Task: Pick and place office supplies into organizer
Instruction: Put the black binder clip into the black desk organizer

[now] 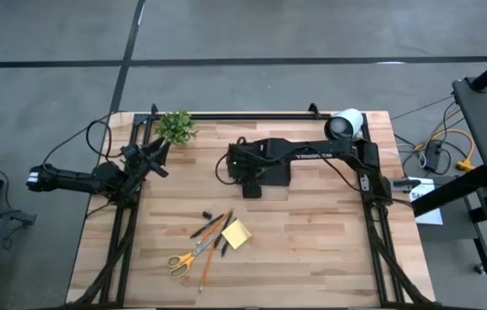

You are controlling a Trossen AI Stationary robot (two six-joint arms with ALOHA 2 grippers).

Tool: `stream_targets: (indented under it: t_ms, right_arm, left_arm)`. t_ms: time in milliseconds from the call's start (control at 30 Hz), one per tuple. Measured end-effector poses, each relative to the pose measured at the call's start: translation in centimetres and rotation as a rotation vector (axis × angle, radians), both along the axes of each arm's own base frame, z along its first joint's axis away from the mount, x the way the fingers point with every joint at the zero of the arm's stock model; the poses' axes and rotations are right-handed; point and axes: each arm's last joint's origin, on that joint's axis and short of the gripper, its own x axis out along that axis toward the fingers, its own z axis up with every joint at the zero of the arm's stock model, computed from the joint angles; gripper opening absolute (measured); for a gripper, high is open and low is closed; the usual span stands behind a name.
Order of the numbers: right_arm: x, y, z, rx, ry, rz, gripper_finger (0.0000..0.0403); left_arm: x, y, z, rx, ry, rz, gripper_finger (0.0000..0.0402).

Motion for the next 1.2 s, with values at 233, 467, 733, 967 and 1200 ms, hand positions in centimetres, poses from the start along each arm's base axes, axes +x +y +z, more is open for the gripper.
stream_targets:
  t_ms: [233,467,733,967,1200]
  right_arm:
    - [2.8,3.6,-1.8,0.078,-0.133,0.092,0.0202]
    - [2.4,3.7,0.8,0.243,-0.140,-0.243,0.0193]
    - [-2.7,5.7,6.2,0.153,-0.072,-0.429,0.0192]
    - [-7.9,8.8,8.6,-0.009,-0.027,-0.477,0.0191]
    - [-13.2,9.3,7.4,-0.087,0.026,-0.581,0.0189]
  left_arm:
    - [0.2,-0.2,0.1,0.009,-0.017,-0.082,0.0159]
    - [1.5,-1.4,-2.8,-0.290,0.113,-0.578,0.0159]
    - [2.7,-2.7,-1.1,-0.191,0.531,-0.942,0.0159]
    - [5.5,-3.4,-0.6,-0.151,0.801,-1.101,0.0159]
    - [10.0,-3.8,-1.9,-0.149,0.930,-1.119,0.0159]
